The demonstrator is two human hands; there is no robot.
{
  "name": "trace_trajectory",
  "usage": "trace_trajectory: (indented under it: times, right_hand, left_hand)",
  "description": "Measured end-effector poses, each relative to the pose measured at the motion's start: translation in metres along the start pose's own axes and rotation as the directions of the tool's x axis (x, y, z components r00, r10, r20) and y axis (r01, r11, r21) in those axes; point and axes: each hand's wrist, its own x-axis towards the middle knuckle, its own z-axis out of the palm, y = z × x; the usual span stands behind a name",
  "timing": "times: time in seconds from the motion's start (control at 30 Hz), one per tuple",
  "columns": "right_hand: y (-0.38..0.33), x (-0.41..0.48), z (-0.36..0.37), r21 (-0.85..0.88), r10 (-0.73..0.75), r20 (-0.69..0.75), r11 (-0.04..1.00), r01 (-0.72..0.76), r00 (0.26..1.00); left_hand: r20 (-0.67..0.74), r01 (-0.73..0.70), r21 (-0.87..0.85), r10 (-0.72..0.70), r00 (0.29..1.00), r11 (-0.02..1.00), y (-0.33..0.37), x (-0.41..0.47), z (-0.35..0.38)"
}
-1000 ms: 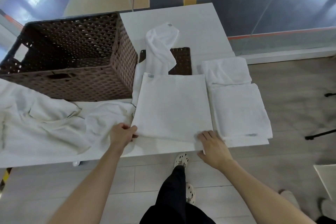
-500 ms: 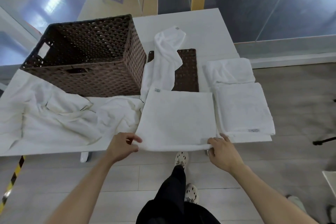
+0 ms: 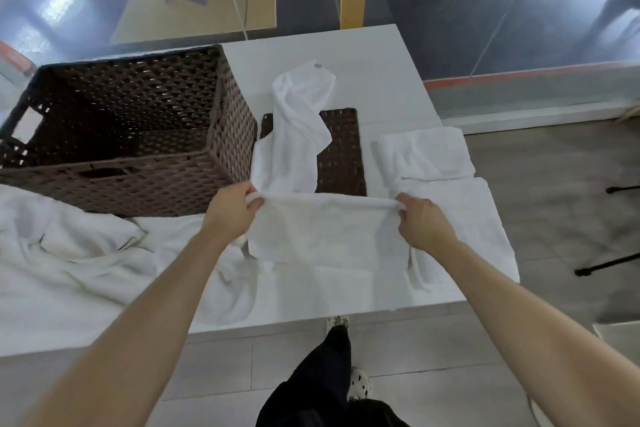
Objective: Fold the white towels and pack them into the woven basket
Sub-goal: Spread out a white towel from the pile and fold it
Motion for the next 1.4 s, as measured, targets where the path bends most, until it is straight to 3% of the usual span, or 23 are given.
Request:
trace_trajectory:
  times: [0.17,0.27,0.37,0.47,0.57,0.73,0.8,0.97,1.03,1.1,1.17,1.3,1.4]
  right_hand:
    - [-0.010,0.047,0.000,-0.152,0.110,0.130,0.984,-0.090,0.985]
    - [-0.028,0.064,0.006,-0.354,0.111,0.204,0.935,-0.032,0.973]
    - [-0.039,0.078,0.016,-0.442,0.114,0.251,0.897,0.009,0.961]
    - [-0.038,0.087,0.019,-0.439,0.115,0.288,0.898,0.024,0.951]
    - [-0.038,0.094,0.012,-0.418,0.117,0.325,0.908,0.031,0.938]
    - [-0.025,0.081,-0.005,-0.340,0.114,0.407,0.940,0.035,0.906]
    - [-0.018,0.069,-0.016,-0.306,0.084,0.487,0.949,0.080,0.869]
    - [-0.010,0.048,-0.046,-0.216,0.105,0.732,0.973,0.083,0.673]
    - [-0.010,0.052,-0.048,-0.261,0.122,0.693,0.961,0.089,0.710]
    - [-0.015,0.062,-0.043,-0.337,0.097,0.566,0.934,0.123,0.818]
    - [-0.024,0.074,-0.032,-0.422,0.055,0.478,0.889,0.174,0.876]
    - [-0.037,0.093,-0.004,-0.549,0.035,0.503,0.785,0.288,0.864]
    - [-0.041,0.102,0.015,-0.551,-0.011,0.483,0.773,0.314,0.875]
  left_hand:
    - [0.132,-0.003,0.108,-0.011,0.991,0.994,0.001,0.069,0.025]
    - [0.267,-0.057,0.193,0.003,0.964,0.980,-0.003,0.098,0.047]
    - [0.343,-0.019,0.197,-0.051,0.938,0.980,-0.007,0.111,0.063]
    - [0.431,0.004,0.172,-0.079,0.899,0.985,-0.013,0.118,0.070]
    - [0.456,0.028,0.038,-0.042,0.889,0.999,-0.012,0.123,0.062]
    - [0.494,-0.072,-0.032,0.078,0.866,0.997,0.003,0.106,0.029]
    - [0.537,-0.085,-0.039,0.093,0.838,0.996,0.009,0.095,0.010]
    - [0.736,0.018,-0.190,0.130,0.664,0.982,0.015,0.079,-0.033]
    - [0.727,0.001,-0.150,0.109,0.678,0.989,0.015,0.086,-0.031]
    - [0.665,-0.059,-0.072,0.092,0.741,0.996,0.017,0.099,-0.014]
    - [0.591,-0.114,0.009,0.086,0.802,0.993,0.018,0.112,0.009]
    - [0.571,-0.142,0.226,-0.013,0.821,0.964,0.016,0.127,0.048]
    - [0.589,-0.152,0.269,-0.038,0.807,0.951,0.014,0.128,0.057]
